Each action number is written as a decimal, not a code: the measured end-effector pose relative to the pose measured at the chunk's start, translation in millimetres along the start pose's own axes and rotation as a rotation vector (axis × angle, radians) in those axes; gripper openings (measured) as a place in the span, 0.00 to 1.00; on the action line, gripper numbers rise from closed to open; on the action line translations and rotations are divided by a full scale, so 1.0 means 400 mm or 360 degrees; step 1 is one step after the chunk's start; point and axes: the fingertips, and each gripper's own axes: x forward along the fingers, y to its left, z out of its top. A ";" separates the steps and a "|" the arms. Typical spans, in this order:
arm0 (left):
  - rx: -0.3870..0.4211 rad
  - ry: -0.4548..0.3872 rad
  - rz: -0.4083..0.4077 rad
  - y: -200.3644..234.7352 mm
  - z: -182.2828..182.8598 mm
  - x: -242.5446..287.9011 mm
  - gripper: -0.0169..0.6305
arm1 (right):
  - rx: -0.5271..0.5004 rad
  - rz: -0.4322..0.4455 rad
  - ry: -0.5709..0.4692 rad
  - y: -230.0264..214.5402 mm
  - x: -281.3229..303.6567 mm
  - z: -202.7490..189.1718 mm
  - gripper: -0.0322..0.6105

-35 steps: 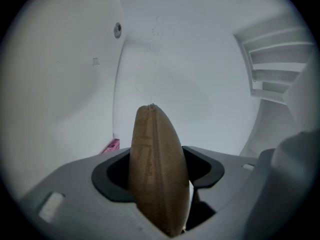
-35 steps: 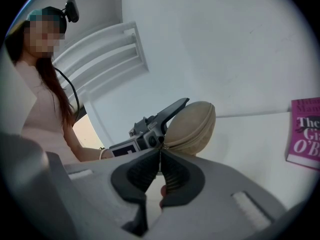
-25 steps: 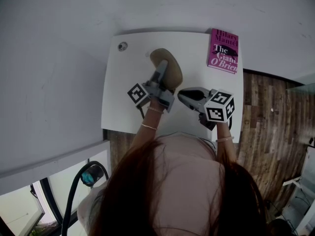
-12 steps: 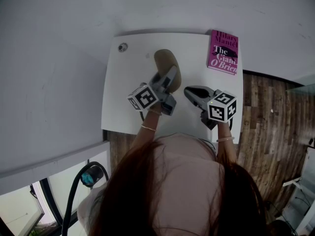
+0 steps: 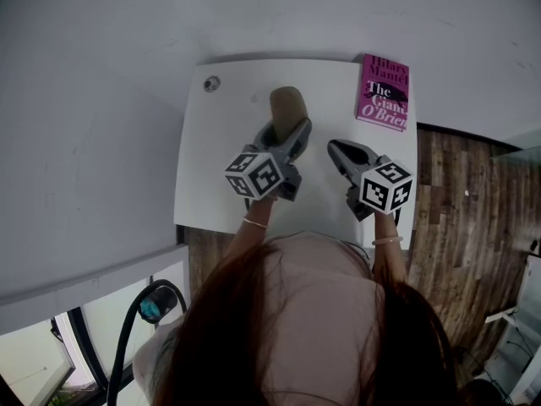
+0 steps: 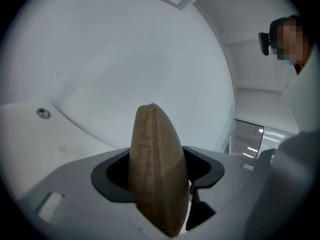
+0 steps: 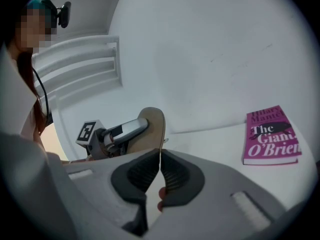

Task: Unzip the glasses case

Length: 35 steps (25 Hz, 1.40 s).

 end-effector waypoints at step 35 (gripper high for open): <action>0.0644 -0.0051 -0.0004 -0.104 0.139 0.003 0.48 | -0.0591 -0.0386 -0.0291 0.030 -0.062 0.226 0.05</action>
